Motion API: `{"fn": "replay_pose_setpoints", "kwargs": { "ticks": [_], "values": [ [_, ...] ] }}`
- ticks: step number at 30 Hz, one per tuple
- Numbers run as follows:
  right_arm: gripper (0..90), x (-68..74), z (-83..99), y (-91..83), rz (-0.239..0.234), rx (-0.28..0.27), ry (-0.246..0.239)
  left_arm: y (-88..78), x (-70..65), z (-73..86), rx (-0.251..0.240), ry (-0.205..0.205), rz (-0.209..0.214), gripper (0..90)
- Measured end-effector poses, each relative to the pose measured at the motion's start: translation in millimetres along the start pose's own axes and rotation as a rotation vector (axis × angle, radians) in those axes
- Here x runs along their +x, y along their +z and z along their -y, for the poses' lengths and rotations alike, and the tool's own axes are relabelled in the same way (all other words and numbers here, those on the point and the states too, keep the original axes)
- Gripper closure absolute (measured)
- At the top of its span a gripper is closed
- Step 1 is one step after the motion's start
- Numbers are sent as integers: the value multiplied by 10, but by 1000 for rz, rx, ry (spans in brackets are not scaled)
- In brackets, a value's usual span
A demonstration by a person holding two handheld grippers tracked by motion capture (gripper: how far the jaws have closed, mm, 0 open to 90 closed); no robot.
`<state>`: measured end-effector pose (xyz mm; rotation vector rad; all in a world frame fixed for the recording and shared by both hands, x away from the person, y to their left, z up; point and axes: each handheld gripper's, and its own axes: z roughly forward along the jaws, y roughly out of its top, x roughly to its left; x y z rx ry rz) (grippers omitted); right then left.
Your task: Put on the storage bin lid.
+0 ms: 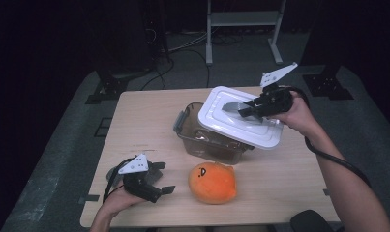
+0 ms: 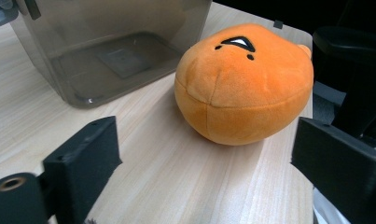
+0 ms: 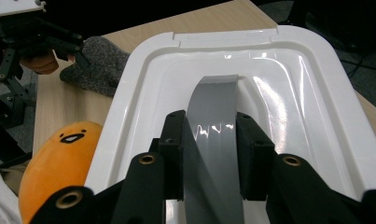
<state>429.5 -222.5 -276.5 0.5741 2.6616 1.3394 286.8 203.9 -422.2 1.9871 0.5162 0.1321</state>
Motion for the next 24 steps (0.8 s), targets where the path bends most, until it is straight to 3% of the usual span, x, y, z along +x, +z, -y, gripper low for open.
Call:
{"fn": "replay_pose_setpoints", "kwargs": {
  "ticks": [12, 24],
  "values": [
    [666, 10, 340, -381, 55, -17, 42, 9, -3, 3, 0, 1, 0, 62],
    [666, 15, 827, -809, 123, -36, 116, 5, -10, 10, -4, -2, -1, 62]
  ]
}}
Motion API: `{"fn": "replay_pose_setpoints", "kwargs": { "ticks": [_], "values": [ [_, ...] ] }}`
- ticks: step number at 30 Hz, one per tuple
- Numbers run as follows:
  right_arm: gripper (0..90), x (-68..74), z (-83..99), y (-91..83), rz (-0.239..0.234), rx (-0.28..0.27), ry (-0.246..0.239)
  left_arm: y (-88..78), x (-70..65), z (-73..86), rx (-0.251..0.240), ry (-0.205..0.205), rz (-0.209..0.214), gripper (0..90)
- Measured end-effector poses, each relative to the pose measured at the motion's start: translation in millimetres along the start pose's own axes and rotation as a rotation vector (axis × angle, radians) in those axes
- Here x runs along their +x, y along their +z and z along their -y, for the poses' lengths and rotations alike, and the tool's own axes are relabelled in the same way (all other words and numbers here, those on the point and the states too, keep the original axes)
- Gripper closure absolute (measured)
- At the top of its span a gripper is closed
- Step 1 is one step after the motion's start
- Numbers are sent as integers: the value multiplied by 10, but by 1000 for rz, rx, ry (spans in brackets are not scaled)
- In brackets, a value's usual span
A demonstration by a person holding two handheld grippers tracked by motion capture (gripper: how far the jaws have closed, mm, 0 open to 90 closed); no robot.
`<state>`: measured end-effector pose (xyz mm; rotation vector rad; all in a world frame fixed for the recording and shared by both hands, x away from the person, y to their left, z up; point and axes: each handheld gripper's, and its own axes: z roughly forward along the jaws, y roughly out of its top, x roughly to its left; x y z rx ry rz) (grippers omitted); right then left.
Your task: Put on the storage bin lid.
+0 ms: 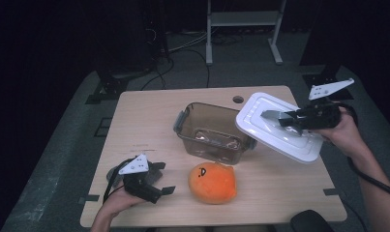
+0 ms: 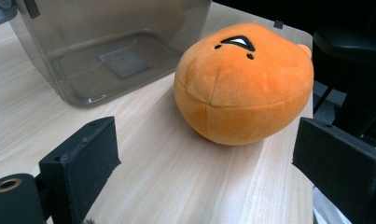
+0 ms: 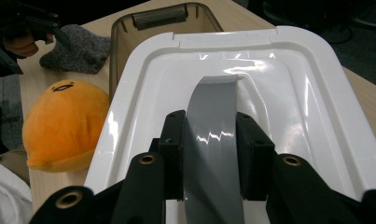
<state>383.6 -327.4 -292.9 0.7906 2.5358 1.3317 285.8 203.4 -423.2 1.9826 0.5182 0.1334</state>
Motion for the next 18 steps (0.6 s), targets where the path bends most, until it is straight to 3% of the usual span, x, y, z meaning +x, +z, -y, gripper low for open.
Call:
{"fn": "replay_pose_setpoints", "kwargs": {
  "ticks": [10, 18],
  "values": [
    [666, -109, 483, -231, 37, 0, 78, 6, -4, 2, 1, -3, 2, 61],
    [665, -161, 821, -290, 45, 1, 127, 8, 0, 2, 3, -3, 2, 39]
  ]
}}
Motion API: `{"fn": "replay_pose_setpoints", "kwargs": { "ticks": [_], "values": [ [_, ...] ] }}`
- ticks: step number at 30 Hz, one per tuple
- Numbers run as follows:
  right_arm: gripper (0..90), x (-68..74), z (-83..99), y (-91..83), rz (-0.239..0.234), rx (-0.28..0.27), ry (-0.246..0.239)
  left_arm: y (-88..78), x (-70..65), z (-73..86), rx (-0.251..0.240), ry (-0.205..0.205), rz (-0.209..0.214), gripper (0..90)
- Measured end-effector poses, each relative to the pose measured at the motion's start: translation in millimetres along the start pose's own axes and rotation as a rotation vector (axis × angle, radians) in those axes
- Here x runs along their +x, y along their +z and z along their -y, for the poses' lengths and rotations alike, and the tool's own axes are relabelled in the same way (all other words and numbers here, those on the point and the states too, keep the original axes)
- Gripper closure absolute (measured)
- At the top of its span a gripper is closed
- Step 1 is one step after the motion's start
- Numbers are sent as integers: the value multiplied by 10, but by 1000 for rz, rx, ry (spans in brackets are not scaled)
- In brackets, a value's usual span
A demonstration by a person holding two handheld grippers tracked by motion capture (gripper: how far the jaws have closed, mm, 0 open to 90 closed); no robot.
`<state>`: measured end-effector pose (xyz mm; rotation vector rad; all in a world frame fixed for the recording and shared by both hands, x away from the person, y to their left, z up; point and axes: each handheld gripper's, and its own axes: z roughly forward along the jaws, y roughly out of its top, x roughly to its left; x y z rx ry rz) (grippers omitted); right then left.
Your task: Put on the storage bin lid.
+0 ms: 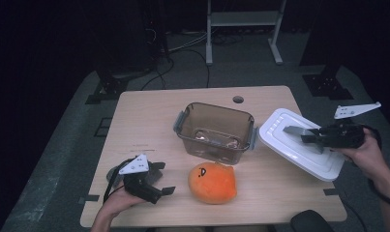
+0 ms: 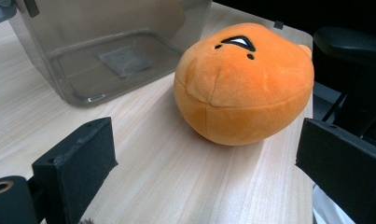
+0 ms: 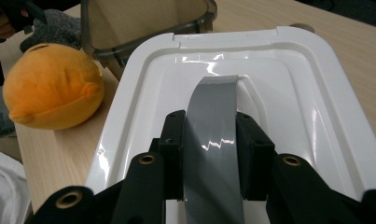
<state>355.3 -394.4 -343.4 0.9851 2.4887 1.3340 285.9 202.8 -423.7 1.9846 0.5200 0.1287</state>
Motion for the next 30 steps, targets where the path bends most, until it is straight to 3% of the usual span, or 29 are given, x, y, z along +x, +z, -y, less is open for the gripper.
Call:
{"fn": "replay_pose_setpoints", "kwargs": {
  "ticks": [14, 30],
  "values": [
    [665, -102, 417, 197, -11, 40, 54, -6, -7, -4, 2, 0, 1, 38],
    [665, -67, 721, 623, -64, 53, 83, -24, 0, 0, -3, -5, -3, 37]
  ]
}}
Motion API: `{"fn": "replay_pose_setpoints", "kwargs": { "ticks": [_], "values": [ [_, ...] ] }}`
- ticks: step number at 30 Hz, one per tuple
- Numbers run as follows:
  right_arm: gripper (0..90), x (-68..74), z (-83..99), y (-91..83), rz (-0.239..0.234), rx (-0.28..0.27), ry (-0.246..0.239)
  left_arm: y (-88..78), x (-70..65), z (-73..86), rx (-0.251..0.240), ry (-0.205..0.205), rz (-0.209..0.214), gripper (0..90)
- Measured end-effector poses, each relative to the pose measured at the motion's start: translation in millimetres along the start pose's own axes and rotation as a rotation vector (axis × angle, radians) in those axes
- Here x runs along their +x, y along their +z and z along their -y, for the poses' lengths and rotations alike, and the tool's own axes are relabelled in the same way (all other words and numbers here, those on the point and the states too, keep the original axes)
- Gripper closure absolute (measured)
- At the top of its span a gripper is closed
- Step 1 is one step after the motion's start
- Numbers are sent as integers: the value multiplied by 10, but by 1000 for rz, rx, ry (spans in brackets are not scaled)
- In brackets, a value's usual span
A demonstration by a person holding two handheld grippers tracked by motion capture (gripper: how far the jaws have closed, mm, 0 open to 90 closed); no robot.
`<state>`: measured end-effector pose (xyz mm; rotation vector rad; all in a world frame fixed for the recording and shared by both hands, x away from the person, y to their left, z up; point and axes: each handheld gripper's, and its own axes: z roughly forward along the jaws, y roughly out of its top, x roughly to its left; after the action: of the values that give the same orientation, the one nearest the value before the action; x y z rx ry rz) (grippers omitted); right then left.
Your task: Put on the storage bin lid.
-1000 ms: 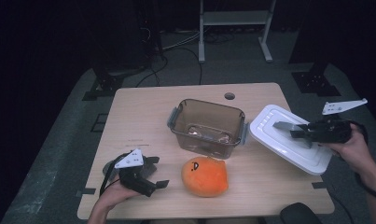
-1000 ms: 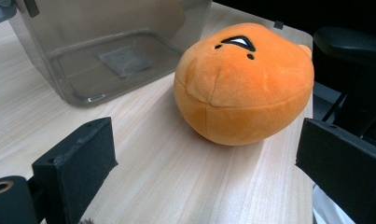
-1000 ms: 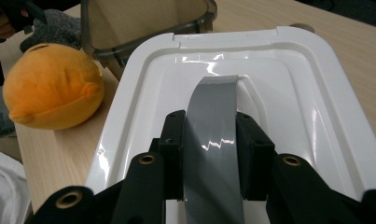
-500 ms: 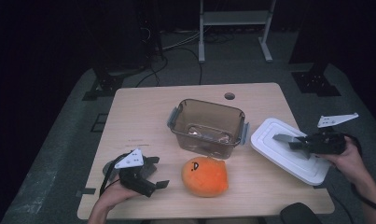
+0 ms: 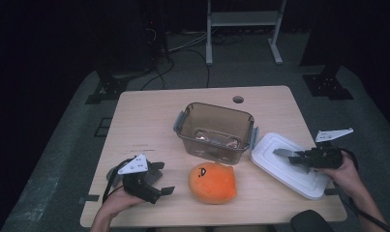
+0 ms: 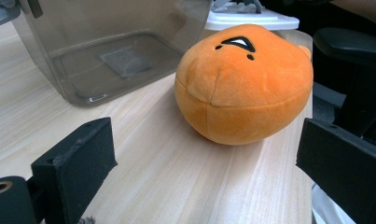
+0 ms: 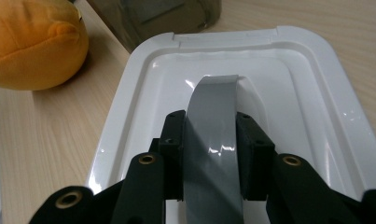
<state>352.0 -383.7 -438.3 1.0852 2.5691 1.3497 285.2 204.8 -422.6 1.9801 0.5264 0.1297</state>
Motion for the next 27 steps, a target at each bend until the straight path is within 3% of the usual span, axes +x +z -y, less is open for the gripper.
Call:
{"fn": "replay_pose_setpoints", "kwargs": {
  "ticks": [6, 19, 27],
  "values": [
    [665, 28, 59, 131, -11, 19, -1, -9, -1, -2, -1, 4, 0, 36],
    [665, 82, 122, 237, -27, 26, 5, -36, 6, 0, -7, 2, -3, 36],
    [505, 100, 81, 133, -16, -2, 21, -39, 2, -2, -6, 4, -2, 36]
  ]
}}
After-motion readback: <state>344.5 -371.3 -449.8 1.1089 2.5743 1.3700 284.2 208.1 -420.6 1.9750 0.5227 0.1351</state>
